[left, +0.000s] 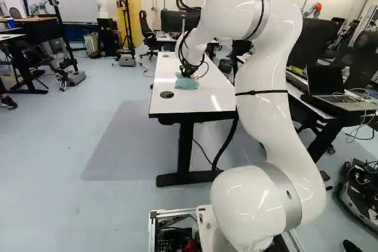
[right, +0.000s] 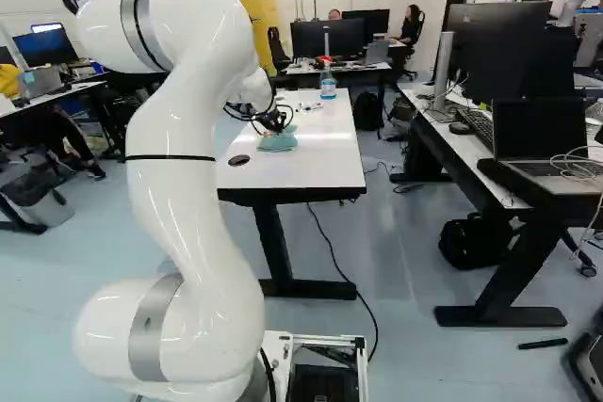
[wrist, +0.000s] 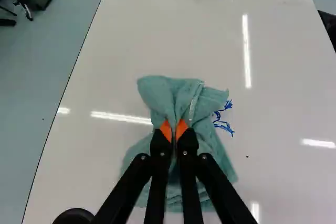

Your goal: Clean the table with the green towel

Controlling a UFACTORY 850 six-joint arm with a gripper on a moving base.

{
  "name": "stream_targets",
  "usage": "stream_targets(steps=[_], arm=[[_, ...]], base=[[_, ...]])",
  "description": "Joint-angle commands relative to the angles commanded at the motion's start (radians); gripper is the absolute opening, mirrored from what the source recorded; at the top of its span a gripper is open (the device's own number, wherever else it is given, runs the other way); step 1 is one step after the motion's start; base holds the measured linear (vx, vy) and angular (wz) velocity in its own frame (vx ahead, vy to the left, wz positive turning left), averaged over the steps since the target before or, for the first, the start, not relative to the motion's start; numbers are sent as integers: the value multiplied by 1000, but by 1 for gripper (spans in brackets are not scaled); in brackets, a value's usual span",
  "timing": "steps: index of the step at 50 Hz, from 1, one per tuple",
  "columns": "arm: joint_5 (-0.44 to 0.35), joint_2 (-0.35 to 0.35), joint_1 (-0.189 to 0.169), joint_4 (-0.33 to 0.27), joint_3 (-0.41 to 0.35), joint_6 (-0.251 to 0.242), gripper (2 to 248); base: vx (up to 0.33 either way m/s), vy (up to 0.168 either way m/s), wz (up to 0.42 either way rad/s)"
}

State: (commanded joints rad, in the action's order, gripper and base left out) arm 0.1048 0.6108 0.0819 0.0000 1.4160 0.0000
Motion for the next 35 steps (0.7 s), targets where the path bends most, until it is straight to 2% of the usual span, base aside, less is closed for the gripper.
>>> stream_targets(steps=[35], arm=[[0, 26, 0, 0, 7, 0, 30]], base=[[0, 0, 0]])
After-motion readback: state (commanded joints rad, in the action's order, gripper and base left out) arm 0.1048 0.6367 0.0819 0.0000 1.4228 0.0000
